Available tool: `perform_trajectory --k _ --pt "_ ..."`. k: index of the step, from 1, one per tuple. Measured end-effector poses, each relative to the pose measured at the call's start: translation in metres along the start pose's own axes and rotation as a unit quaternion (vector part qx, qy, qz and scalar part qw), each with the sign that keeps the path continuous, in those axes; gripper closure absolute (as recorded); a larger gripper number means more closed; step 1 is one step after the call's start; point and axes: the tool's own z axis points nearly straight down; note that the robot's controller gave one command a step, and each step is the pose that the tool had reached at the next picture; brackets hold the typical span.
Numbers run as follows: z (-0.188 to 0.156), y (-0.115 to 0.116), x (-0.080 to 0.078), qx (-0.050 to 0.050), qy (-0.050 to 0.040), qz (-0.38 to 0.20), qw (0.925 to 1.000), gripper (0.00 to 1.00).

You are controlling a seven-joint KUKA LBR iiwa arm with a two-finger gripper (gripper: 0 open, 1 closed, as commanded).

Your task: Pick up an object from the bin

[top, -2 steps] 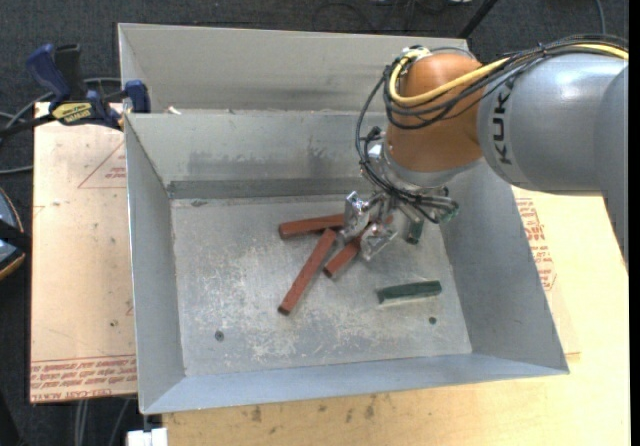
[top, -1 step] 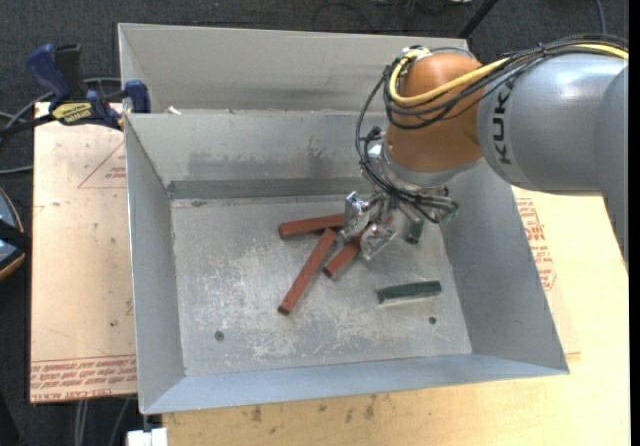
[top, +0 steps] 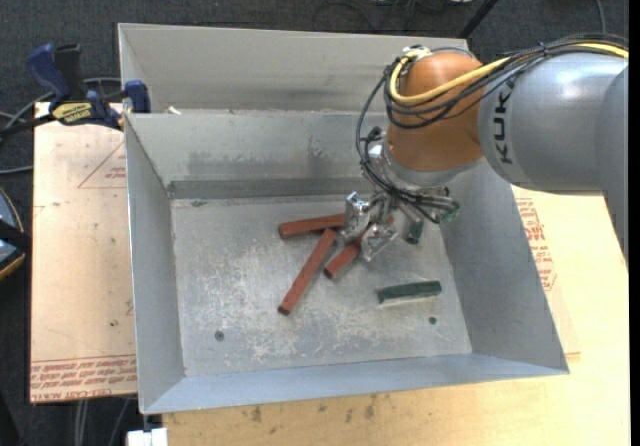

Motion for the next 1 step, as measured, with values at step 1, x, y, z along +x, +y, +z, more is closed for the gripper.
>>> perform_trajectory --k 1 --pt "-0.0084 0.0012 0.0009 -0.003 0.0037 0.000 1.0000 1.00"
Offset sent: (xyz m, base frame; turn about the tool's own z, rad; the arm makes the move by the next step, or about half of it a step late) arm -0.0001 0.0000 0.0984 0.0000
